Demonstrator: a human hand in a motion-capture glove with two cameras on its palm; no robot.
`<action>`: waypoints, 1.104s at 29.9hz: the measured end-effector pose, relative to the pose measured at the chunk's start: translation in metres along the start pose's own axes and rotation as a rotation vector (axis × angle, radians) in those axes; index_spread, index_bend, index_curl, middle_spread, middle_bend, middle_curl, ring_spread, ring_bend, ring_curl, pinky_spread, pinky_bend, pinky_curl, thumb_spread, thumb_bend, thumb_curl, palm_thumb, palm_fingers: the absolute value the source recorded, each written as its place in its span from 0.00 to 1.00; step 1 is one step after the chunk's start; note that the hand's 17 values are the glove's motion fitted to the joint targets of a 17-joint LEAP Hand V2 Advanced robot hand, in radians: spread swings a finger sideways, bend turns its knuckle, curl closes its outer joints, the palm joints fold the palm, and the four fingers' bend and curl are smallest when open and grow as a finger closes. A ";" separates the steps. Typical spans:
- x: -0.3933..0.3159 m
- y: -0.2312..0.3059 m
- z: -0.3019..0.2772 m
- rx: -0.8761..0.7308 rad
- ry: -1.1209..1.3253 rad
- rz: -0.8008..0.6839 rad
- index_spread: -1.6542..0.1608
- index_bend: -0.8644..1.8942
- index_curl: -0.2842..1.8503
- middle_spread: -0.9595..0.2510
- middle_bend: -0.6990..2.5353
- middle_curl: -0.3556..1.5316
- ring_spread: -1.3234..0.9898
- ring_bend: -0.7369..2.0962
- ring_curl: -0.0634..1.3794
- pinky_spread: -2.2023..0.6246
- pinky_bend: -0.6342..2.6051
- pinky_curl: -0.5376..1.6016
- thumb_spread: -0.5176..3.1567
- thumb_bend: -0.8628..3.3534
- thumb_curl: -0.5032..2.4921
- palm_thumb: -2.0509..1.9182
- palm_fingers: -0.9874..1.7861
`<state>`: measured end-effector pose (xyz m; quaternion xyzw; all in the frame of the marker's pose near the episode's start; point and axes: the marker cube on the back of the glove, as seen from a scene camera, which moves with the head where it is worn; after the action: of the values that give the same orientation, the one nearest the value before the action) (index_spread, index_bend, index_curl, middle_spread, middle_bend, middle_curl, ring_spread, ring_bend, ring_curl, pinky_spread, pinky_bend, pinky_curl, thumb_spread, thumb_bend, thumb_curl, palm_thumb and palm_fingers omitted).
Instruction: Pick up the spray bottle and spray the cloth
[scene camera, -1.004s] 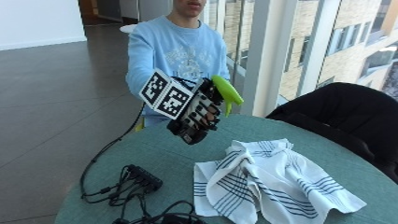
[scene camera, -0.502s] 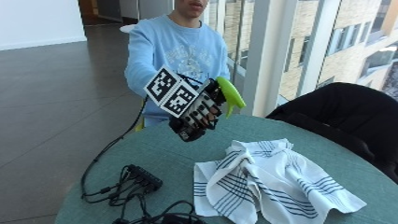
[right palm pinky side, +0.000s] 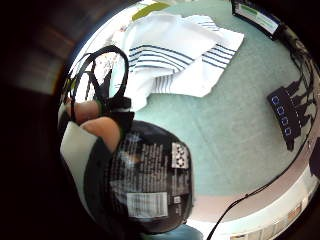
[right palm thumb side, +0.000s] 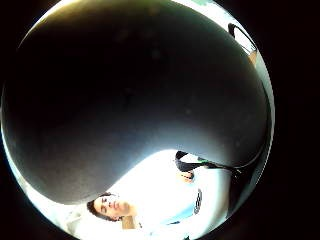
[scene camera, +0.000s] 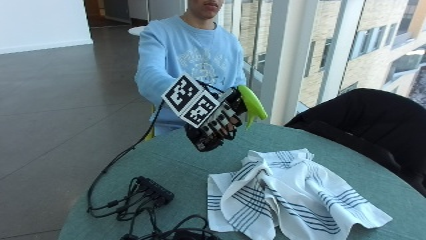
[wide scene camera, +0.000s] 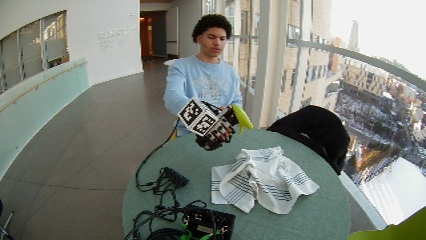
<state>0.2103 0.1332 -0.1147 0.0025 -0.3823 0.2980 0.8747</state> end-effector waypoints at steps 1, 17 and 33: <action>0.000 0.000 0.000 -0.001 0.000 0.001 0.79 0.38 0.36 0.74 0.36 0.43 0.55 0.45 0.31 0.83 0.25 0.38 0.37 0.20 0.36 0.75 0.79; -0.003 -0.001 0.004 -0.032 0.013 0.013 0.79 0.38 0.36 0.74 0.36 0.43 0.55 0.45 0.31 0.83 0.25 0.38 0.37 0.20 0.36 0.75 0.79; 0.001 -0.004 0.009 -0.014 0.025 0.040 0.79 0.37 0.36 0.74 0.37 0.44 0.55 0.45 0.31 0.82 0.25 0.38 0.37 0.20 0.36 0.75 0.79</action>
<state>0.2072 0.1282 -0.1067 -0.0150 -0.3734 0.3125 0.8733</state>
